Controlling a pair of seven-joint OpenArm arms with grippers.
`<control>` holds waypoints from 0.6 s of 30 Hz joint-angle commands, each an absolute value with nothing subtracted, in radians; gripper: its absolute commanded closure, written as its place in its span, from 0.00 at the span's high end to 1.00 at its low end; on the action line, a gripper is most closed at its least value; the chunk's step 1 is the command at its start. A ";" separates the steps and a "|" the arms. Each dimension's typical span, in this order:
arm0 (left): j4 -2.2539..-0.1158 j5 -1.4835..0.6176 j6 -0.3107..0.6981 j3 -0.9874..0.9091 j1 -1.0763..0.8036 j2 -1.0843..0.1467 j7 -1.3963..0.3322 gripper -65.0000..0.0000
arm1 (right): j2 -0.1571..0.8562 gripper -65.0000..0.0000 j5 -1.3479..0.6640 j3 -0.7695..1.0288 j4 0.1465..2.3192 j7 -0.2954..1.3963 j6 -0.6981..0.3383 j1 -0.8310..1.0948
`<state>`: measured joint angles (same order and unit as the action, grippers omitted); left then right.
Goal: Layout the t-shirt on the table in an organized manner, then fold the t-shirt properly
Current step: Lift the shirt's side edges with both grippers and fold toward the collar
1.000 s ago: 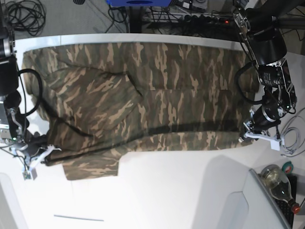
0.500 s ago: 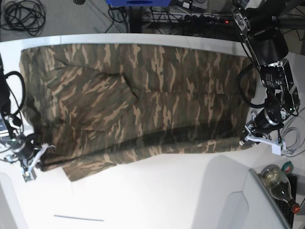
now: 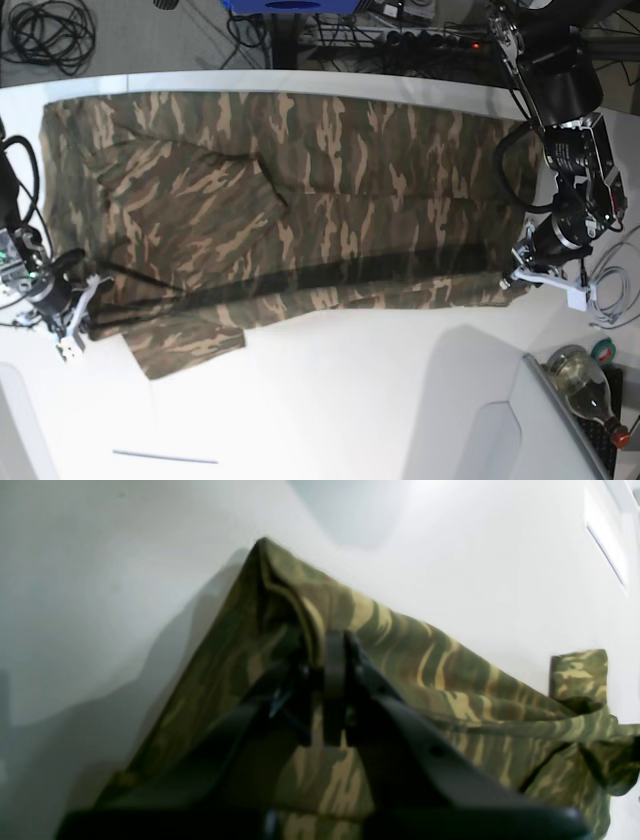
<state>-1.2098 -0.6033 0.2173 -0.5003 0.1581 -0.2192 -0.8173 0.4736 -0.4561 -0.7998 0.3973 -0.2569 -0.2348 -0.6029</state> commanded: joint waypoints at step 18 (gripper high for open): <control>-1.230 -0.604 0.226 -0.490 0.134 -0.286 -0.797 0.00 | 0.581 0.00 -0.463 -0.381 0.931 0.022 -0.220 -0.295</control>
<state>-1.2114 -0.5991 0.2283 -0.4847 0.1150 -0.2695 -0.8204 0.5598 -0.4622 -0.3912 0.9226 0.0399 -0.2314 -0.2768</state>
